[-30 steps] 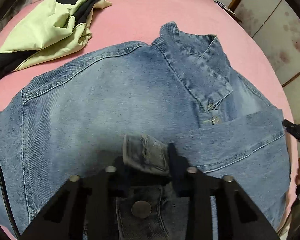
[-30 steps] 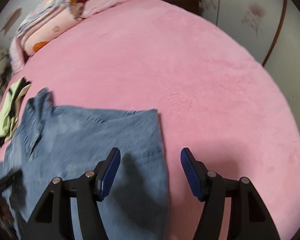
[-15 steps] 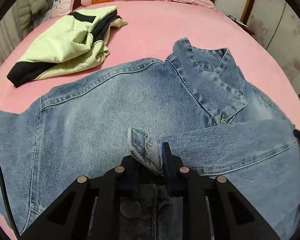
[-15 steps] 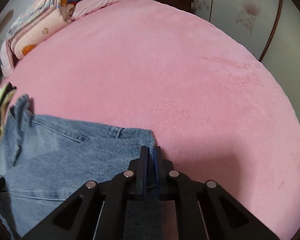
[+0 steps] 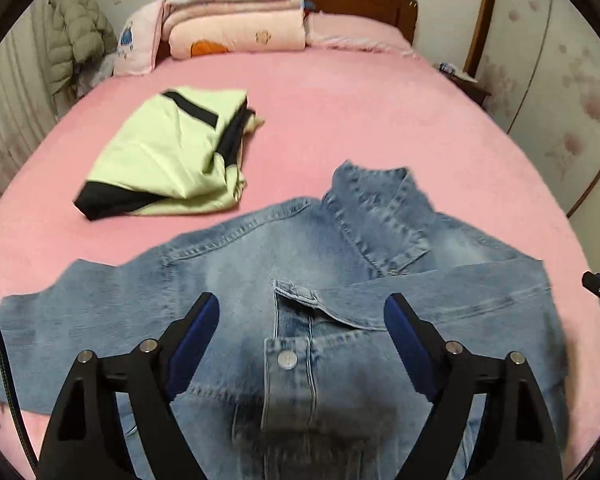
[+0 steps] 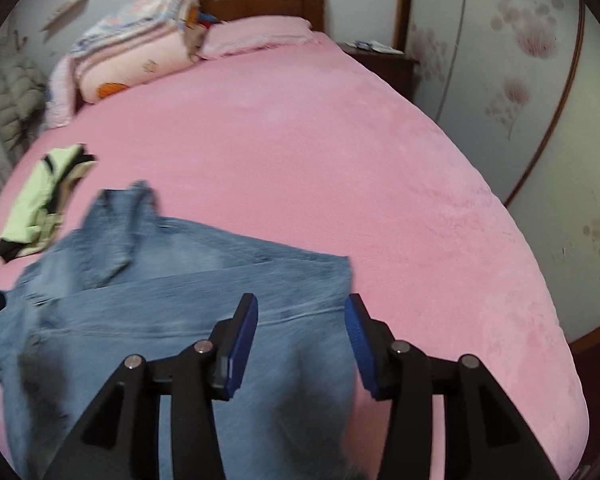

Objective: Fold large clothes
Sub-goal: 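Move the left tool to the other sleeve and grasp its cuff, then fold the gripped sleeve across the jacket back with the left tool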

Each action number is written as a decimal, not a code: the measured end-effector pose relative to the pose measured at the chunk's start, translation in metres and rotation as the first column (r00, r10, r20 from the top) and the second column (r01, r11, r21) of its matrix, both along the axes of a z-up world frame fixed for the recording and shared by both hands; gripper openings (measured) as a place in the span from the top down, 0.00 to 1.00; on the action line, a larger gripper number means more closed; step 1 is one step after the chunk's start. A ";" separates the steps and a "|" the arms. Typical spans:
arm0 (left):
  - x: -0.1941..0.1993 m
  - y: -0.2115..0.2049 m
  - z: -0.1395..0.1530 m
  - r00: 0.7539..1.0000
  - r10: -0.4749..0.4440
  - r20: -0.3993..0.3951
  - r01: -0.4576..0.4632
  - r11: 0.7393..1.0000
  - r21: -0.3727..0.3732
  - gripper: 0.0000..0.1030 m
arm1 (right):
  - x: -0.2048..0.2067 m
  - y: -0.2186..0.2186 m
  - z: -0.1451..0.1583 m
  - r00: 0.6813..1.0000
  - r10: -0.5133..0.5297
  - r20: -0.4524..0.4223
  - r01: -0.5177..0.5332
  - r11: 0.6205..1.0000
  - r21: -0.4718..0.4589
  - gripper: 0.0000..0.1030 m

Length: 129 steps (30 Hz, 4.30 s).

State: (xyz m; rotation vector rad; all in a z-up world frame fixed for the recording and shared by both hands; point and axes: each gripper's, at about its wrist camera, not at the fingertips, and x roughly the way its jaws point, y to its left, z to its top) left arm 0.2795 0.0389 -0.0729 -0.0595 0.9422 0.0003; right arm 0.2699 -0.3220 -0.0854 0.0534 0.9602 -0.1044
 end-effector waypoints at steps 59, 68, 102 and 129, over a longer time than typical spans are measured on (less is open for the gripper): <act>-0.246 0.432 -0.097 0.761 0.643 -0.083 -0.583 0.622 -0.523 0.09 | -0.117 0.449 -0.022 0.812 0.582 -0.034 -0.580 0.813 0.058 0.41; -0.210 0.461 -0.131 0.725 0.661 -0.193 -0.622 0.509 -0.595 0.77 | -0.114 0.459 -0.035 0.804 0.592 -0.048 -0.590 0.805 0.058 0.42; -0.079 0.130 0.046 0.965 0.087 0.248 -0.066 0.994 -0.090 0.98 | -0.101 0.273 0.010 0.953 0.289 0.095 -0.299 0.948 0.110 0.42; -0.123 0.069 -0.003 0.988 -0.142 0.063 0.144 0.989 -0.033 0.12 | -0.102 0.193 -0.006 0.969 0.242 0.049 -0.246 0.963 0.111 0.41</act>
